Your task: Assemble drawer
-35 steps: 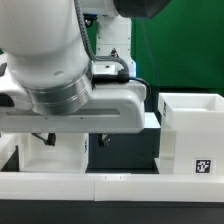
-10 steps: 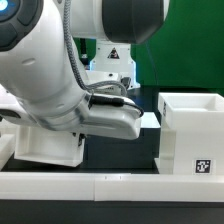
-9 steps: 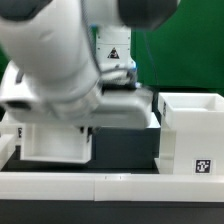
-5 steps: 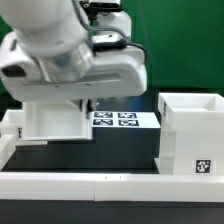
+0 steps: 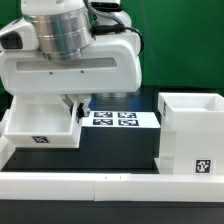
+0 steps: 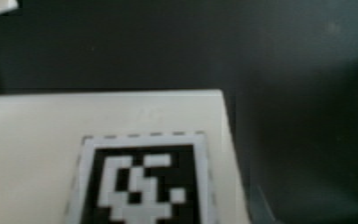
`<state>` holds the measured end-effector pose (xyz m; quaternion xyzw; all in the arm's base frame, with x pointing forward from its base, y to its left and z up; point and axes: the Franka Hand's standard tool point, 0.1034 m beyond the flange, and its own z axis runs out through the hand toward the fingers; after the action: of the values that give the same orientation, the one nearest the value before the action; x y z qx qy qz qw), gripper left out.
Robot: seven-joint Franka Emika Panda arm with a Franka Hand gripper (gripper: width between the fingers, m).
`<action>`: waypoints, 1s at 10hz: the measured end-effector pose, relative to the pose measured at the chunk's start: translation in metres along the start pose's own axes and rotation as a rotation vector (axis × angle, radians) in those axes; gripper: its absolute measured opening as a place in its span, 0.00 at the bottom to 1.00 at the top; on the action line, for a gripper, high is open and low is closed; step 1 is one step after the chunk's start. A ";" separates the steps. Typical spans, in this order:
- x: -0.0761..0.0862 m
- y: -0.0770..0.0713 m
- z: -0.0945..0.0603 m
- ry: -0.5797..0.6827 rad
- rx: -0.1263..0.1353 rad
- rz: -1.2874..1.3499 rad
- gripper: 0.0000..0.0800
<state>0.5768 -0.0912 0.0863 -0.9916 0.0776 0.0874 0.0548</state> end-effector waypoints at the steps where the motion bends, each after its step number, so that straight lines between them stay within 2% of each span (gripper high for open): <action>1: 0.002 0.002 0.002 0.094 -0.009 -0.042 0.05; 3: -0.004 0.009 0.012 0.263 0.005 -0.042 0.05; 5: -0.012 0.014 0.022 0.382 -0.030 0.016 0.05; 6: -0.016 0.007 0.025 0.380 -0.015 0.094 0.05; 7: -0.014 0.010 0.023 0.413 -0.036 0.077 0.05; 9: -0.015 0.009 0.025 0.404 -0.033 0.076 0.05; 10: -0.015 0.010 0.025 0.429 -0.060 0.005 0.05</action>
Offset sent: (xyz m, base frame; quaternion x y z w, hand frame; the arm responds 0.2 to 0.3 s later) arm -0.0120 0.0180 -0.0133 0.0493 0.1326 0.0448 0.9889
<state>0.5565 -0.0955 0.0638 -0.9885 0.0871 -0.1235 0.0074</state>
